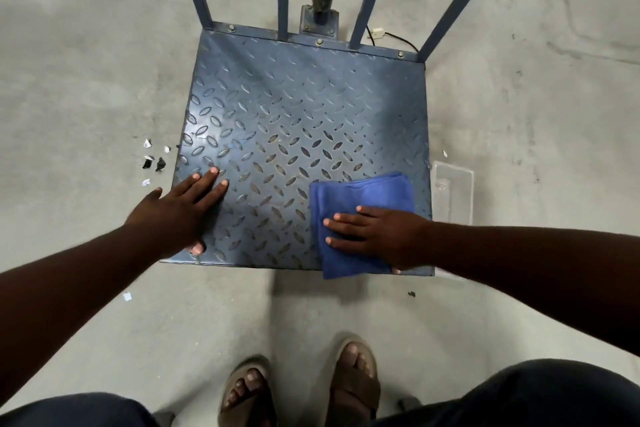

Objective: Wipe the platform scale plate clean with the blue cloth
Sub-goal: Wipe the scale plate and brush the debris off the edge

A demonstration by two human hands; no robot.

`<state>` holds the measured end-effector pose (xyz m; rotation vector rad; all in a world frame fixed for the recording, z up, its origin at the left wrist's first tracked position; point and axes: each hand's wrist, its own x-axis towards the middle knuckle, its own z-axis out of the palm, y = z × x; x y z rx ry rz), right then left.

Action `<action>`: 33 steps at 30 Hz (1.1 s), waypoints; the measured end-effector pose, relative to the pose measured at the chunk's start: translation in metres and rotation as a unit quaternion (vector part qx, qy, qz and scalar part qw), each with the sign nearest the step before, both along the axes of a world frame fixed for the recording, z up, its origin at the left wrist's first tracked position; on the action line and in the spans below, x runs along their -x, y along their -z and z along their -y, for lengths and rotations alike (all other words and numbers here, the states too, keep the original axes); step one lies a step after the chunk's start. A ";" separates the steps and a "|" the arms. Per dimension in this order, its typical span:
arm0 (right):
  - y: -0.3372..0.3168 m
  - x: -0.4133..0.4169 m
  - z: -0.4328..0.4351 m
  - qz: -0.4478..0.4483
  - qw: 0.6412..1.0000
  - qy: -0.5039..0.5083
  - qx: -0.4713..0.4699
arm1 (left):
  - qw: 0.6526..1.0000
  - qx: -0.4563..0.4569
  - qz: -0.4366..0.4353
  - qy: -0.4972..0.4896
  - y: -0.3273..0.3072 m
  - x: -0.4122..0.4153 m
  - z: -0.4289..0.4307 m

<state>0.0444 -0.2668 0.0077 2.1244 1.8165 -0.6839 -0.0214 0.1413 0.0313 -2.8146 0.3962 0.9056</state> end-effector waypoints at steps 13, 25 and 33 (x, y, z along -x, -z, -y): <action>0.054 0.073 -0.180 0.021 0.980 -0.072 -0.183 | 0.999 0.049 0.020 0.003 0.016 0.003 -0.019; 0.039 0.059 -0.103 0.058 0.988 -0.093 -0.105 | 0.987 0.153 -0.041 -0.027 0.039 -0.005 -0.033; 0.054 0.086 -0.185 0.053 0.989 -0.030 -0.138 | 0.986 0.157 -0.022 -0.057 0.029 0.002 -0.031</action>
